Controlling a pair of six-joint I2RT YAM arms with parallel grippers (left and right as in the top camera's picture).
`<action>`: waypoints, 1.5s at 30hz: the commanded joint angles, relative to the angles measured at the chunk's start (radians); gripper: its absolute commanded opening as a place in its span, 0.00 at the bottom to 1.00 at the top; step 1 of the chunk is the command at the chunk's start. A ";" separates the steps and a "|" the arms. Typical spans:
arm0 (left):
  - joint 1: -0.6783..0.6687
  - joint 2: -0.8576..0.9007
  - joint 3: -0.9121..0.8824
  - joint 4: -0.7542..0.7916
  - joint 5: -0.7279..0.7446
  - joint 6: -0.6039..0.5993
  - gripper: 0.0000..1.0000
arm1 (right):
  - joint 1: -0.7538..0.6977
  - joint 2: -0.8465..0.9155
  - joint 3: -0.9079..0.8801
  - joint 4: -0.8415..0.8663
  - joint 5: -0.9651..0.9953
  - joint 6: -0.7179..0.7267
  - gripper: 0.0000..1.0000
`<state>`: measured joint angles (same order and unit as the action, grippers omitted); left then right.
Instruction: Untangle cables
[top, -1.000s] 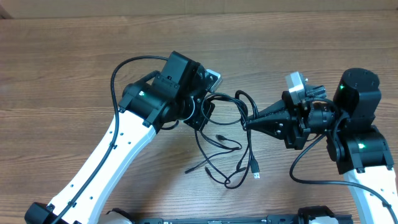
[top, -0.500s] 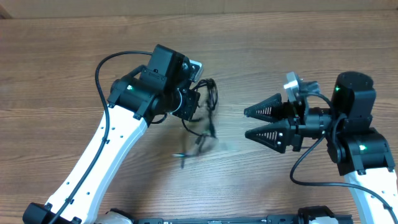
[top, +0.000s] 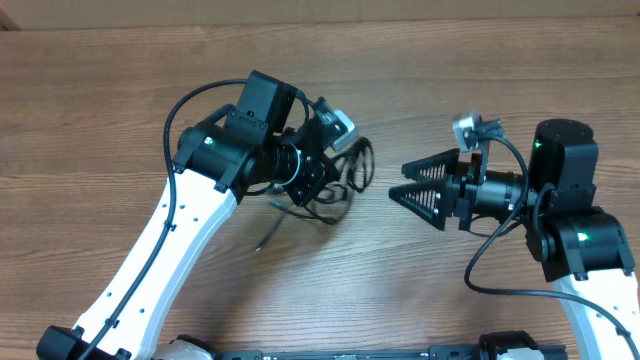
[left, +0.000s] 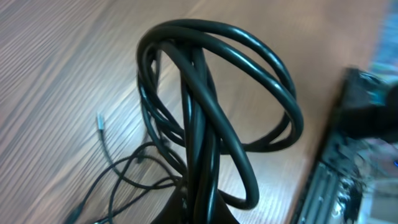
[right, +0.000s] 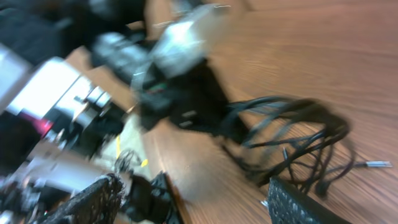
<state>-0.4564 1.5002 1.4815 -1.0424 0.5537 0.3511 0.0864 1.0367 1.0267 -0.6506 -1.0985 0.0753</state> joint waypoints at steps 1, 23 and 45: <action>-0.002 0.000 0.012 0.007 0.199 0.172 0.04 | 0.003 0.025 0.008 0.001 0.154 0.140 0.72; -0.007 0.016 0.012 0.026 0.286 0.184 0.04 | 0.004 0.163 0.008 0.013 -0.040 0.217 0.67; -0.116 0.016 0.012 0.081 0.172 0.119 0.04 | 0.004 0.163 0.008 0.061 -0.108 0.291 0.06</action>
<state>-0.5632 1.5116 1.4815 -0.9627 0.7193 0.4820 0.0868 1.2026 1.0264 -0.5964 -1.2072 0.3679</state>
